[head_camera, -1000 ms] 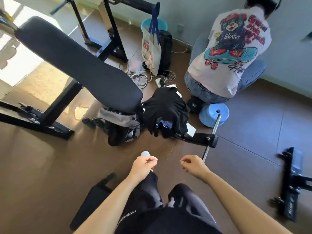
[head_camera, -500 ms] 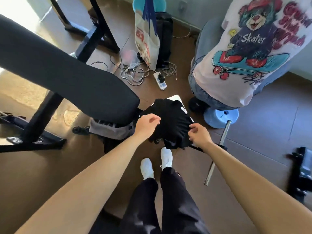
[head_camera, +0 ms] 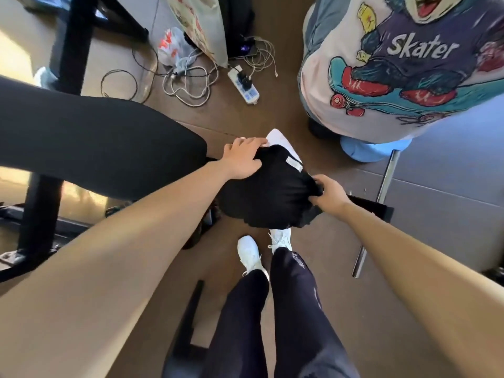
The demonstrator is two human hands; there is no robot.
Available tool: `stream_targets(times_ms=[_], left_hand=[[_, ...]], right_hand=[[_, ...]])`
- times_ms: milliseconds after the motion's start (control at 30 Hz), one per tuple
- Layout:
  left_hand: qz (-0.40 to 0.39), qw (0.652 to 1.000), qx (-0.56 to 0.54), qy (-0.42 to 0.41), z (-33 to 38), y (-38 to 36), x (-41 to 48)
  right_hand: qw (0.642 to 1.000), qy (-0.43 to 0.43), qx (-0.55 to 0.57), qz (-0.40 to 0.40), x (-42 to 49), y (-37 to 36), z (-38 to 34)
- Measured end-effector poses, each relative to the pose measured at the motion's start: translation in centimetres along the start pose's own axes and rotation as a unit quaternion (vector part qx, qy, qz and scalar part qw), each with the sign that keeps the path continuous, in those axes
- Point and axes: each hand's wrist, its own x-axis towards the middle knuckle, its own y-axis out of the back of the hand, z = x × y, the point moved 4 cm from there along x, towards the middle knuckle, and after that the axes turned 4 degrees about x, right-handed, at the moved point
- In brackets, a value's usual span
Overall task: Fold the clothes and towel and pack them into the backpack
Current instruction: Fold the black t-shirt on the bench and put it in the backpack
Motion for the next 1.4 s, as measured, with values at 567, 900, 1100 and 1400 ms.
stream_targets(times_ms=[567, 900, 1100, 1400], left_hand=[[0.197, 0.976, -0.021, -0.091, -2.1, 2.8, -10.2], [0.254, 0.961, -0.107, -0.004, -5.1, -1.9, -24.4], [0.250, 0.950, -0.173, 0.071, -9.2, -4.4, -33.2], [0.102, 0.983, -0.075, 0.134, -17.3, -6.5, -42.5]], right_hand=[[0.992, 0.087, -0.016, 0.087, -9.9, 2.2, -1.2], [0.990, 0.137, -0.021, -0.019, -19.5, -2.0, -2.9], [0.930, 0.223, -0.271, -0.106, -24.1, -5.1, -5.5], [0.923, 0.238, -0.298, -0.049, -22.8, -7.7, -14.6]])
